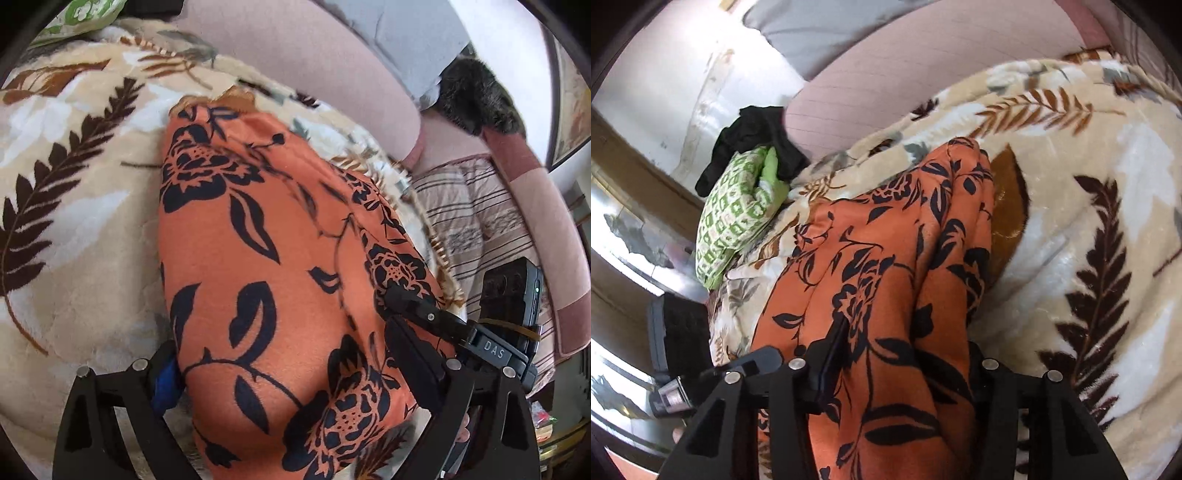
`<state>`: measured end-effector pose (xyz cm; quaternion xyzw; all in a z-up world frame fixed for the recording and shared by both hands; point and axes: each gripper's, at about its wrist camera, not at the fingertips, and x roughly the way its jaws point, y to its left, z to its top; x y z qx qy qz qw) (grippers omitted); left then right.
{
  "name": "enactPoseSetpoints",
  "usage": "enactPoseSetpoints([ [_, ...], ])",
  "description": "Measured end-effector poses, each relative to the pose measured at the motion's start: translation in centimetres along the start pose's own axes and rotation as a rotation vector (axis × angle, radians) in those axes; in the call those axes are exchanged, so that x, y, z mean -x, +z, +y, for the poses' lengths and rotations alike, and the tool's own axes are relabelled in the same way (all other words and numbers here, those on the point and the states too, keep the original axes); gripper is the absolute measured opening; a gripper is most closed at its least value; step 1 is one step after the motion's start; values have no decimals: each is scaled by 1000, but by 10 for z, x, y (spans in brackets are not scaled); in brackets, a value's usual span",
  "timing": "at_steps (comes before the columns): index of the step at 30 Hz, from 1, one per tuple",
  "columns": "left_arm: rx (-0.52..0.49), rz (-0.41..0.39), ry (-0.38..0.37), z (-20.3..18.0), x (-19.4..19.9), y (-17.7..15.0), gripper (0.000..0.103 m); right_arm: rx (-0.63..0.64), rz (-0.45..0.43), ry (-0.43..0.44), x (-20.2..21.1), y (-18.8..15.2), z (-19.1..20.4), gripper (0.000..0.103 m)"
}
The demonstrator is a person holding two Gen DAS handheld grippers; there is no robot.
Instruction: Fold small clothes
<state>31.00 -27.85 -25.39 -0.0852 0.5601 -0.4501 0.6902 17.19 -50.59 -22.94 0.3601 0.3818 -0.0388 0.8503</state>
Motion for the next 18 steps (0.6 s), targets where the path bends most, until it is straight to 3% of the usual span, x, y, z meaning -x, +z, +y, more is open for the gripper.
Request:
enactPoseSetpoints([
  [2,1,34,0,1,-9,-2,96,-31,29,-14,-7,-2,-8,58],
  [4,-15,23,14,-3,-9,-3,96,-94,56,6,-15,-3,-20,64],
  [7,-17,-1,-4,-7,-4,-4,94,-143,47,41,-15,-4,-28,66],
  [13,-58,-28,9,-18,7,-5,84,-9,-12,-38,-4,-6,-5,49],
  [18,-82,-51,18,-30,18,-4,79,66,-71,-67,7,-8,19,46],
])
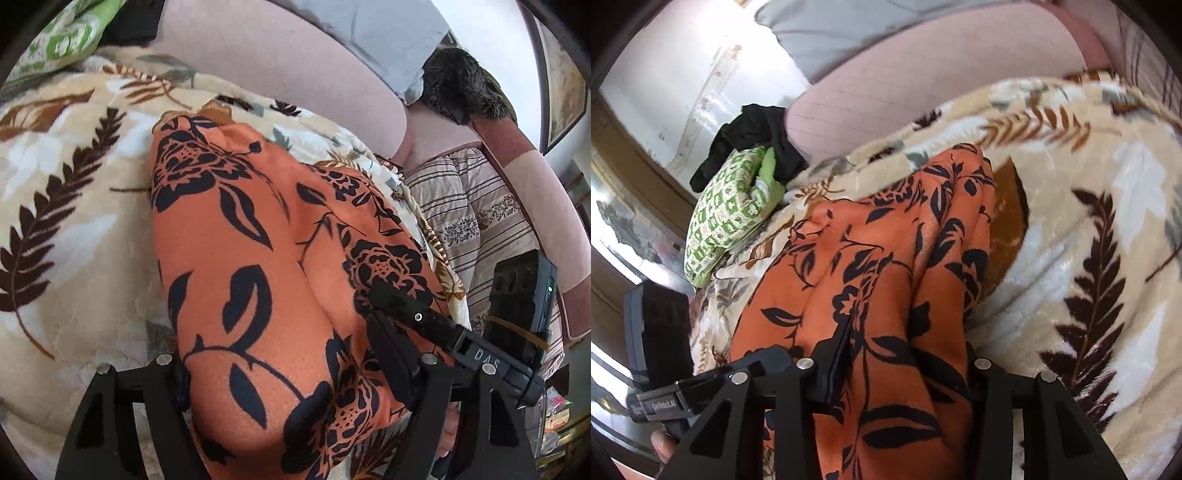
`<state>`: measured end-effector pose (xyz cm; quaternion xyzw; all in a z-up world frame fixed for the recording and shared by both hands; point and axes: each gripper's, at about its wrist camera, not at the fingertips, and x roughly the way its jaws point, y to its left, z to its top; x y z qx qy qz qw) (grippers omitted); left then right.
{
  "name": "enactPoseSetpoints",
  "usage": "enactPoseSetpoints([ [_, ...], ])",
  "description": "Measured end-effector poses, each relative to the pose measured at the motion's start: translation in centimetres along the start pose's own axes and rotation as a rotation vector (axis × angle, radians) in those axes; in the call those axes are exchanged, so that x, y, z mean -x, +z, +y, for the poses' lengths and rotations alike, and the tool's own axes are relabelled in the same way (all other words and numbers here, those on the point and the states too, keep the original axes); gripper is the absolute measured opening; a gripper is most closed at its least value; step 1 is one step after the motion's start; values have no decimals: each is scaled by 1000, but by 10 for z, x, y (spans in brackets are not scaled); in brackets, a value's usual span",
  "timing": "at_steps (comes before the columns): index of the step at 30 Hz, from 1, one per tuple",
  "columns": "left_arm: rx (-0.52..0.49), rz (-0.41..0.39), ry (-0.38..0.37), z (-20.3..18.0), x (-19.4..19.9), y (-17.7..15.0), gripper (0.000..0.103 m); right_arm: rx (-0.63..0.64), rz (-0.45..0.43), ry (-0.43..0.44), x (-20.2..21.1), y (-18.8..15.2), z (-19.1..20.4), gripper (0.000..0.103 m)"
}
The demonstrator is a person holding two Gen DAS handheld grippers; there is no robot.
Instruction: Fold small clothes
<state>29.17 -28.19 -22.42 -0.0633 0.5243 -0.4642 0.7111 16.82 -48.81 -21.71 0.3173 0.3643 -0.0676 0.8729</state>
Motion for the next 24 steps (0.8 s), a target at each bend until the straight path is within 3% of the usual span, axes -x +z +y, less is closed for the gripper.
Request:
enactPoseSetpoints([
  [5,-31,-53,11,-13,30,1,79,55,-59,8,13,0,27,45],
  [15,-131,-200,45,-36,121,-6,79,110,-219,128,65,-6,85,45],
  [24,-155,-221,83,-26,165,-32,79,110,-238,185,88,-32,126,44],
])
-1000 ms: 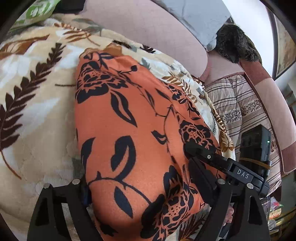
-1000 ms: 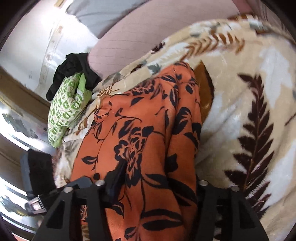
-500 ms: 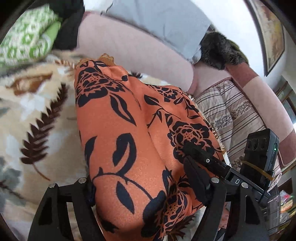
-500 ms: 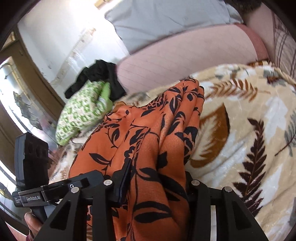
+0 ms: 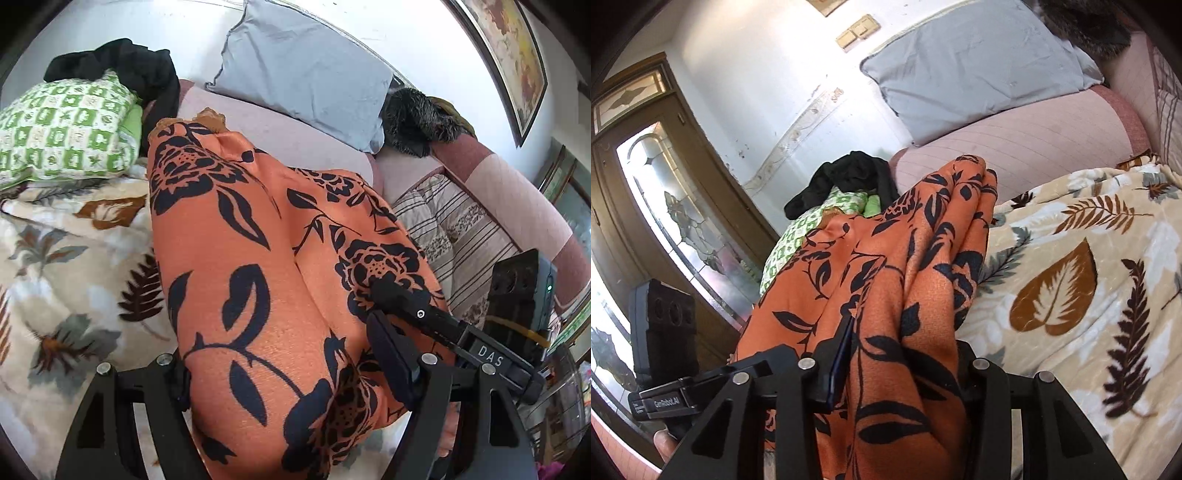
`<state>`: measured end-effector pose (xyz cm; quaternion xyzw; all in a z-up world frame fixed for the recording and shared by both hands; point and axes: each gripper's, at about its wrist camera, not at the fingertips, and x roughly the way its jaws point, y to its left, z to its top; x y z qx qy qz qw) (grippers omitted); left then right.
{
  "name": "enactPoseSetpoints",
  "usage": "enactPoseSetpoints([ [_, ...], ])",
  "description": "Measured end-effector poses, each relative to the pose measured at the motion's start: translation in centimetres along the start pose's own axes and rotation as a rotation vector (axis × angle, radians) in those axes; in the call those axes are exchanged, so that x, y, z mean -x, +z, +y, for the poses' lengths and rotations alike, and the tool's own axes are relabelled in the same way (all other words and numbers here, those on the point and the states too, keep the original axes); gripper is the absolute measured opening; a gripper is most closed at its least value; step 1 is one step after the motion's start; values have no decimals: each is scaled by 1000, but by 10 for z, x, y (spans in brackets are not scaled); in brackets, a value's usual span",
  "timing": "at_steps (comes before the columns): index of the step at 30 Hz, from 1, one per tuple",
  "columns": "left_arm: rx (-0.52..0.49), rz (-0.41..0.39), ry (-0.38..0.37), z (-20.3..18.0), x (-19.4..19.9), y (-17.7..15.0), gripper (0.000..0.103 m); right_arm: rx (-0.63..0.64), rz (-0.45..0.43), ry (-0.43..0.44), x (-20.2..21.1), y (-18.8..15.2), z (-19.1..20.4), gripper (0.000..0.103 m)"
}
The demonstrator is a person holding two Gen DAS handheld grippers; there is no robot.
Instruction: Fold small clothes
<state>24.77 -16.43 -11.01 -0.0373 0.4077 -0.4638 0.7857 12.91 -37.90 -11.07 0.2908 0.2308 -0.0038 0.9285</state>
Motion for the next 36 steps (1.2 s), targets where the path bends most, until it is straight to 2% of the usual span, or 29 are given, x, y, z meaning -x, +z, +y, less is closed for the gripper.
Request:
enactPoseSetpoints([
  [5,22,15,20,8,13,-18,79,19,31,-4,3,-16,19,44],
  [13,28,46,120,11,31,-52,79,21,90,-3,2,-51,37,44],
  [21,-3,73,191,5,35,-76,79,-32,99,-23,8,-85,37,44],
  [36,-6,131,272,11,29,-94,79,-72,169,-36,-11,-113,23,44],
])
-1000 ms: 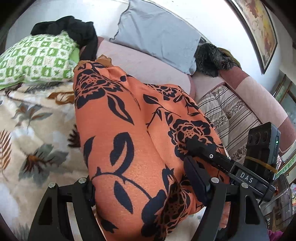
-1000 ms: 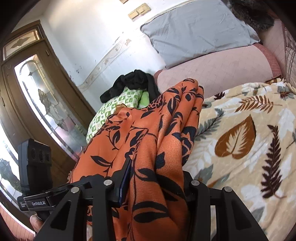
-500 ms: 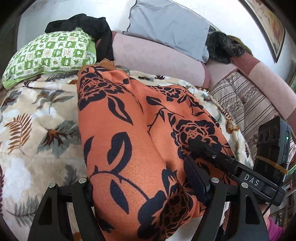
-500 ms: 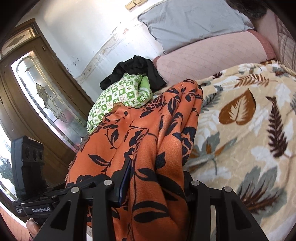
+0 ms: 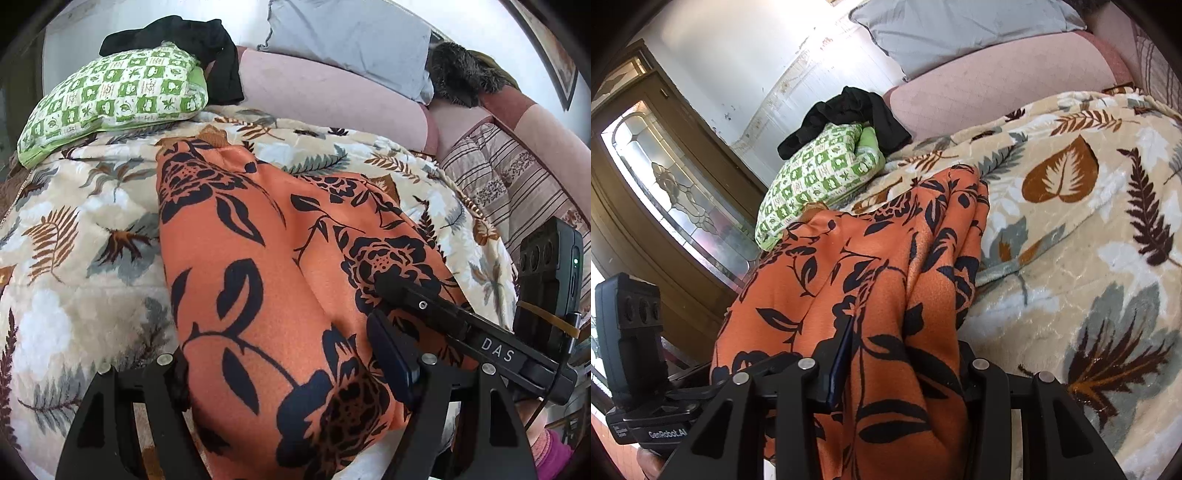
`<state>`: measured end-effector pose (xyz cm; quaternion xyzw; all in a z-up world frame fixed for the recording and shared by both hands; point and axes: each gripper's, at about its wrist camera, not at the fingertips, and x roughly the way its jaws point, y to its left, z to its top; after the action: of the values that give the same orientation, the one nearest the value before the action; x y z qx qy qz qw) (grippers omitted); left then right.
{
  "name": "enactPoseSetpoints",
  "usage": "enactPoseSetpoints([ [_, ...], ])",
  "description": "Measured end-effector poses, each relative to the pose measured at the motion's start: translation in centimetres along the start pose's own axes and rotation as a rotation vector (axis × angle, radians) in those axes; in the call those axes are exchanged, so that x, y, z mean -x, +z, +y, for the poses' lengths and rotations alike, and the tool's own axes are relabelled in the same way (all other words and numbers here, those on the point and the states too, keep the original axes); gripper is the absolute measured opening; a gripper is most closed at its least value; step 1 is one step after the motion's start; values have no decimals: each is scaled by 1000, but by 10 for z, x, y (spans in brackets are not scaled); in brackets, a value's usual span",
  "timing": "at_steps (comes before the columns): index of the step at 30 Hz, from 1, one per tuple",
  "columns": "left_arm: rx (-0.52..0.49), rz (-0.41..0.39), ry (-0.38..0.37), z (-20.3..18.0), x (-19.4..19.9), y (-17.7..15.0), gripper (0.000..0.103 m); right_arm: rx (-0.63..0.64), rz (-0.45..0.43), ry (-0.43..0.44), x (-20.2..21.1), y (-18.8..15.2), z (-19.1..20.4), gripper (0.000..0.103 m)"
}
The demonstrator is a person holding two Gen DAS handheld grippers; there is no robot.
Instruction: Fold small clothes
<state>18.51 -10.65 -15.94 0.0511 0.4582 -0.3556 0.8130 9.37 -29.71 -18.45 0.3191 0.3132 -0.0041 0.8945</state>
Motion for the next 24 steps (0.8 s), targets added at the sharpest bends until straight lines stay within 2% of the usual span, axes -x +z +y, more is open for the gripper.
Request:
enactPoseSetpoints([
  [8,-11,43,54,2,-15,-6,79,-49,56,-36,-17,-6,-19,44],
  [12,-6,68,65,4,-20,-9,79,-68,115,-48,-31,-10,-33,44],
  [15,-12,79,87,5,-21,-9,79,-65,170,-90,-40,-13,-40,51],
  [17,-7,92,119,8,-21,-11,79,-88,186,-97,-41,-13,-46,60],
  [19,-21,90,160,9,-20,-13,79,-96,204,-113,-39,-10,-49,64],
  [24,-67,41,271,7,-7,-16,79,-60,165,-181,-21,7,-47,65],
])
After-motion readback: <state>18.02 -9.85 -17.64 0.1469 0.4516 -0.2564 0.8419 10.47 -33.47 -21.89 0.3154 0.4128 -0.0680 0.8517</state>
